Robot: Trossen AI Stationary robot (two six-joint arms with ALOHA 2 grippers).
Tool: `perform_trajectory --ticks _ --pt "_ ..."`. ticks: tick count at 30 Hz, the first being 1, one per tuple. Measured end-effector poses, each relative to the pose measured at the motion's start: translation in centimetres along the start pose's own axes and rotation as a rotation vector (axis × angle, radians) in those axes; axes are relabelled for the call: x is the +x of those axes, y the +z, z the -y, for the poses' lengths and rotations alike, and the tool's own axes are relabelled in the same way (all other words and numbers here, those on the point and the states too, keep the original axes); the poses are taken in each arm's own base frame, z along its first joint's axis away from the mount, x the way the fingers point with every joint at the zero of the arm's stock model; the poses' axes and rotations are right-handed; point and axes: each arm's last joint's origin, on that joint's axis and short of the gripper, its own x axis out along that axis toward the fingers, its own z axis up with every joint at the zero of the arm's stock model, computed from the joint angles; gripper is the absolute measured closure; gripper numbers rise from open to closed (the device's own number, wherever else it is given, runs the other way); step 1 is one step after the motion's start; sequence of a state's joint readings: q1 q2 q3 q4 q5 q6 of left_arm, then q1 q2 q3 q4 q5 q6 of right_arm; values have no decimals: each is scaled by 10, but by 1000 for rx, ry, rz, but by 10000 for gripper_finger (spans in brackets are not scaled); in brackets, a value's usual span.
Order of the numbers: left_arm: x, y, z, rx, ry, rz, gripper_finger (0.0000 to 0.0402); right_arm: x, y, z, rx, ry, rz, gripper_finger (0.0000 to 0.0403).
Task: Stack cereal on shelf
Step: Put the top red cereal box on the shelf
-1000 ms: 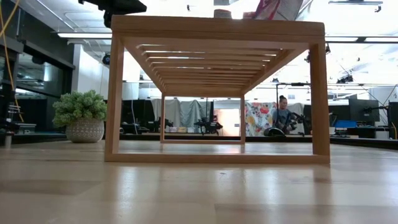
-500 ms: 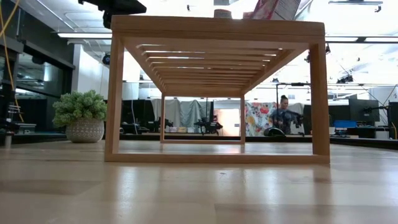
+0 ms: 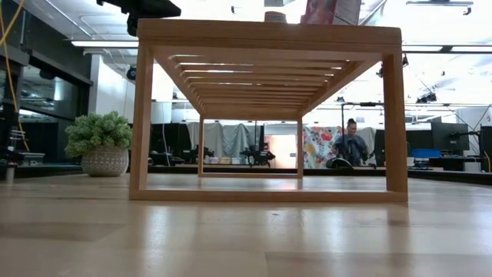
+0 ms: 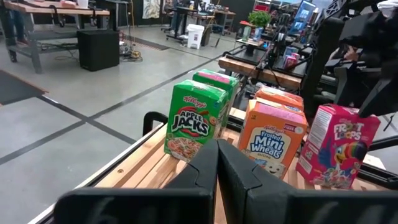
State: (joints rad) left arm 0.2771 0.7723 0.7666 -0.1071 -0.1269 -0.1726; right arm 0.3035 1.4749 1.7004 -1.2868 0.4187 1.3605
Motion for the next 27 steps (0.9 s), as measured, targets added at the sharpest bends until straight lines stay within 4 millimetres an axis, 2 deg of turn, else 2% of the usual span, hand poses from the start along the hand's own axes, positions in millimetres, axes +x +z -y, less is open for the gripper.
perform_trajectory --ticks 7,16,19,21,23,27 --pt "0 0 0 0 0 0 401 -10 6 -1 1 76 56 187" --pt "0 0 0 0 5 1 401 -14 8 0 -139 99 76 187" --pt "0 0 0 0 5 0 401 -24 11 4 -173 129 88 194" --pt "0 0 0 0 6 1 401 -31 12 9 -190 144 91 211" --pt "0 0 0 0 6 1 401 -35 12 14 -221 133 67 245" --pt "0 0 0 -9 6 0 401 -35 1 27 -289 28 -21 364"
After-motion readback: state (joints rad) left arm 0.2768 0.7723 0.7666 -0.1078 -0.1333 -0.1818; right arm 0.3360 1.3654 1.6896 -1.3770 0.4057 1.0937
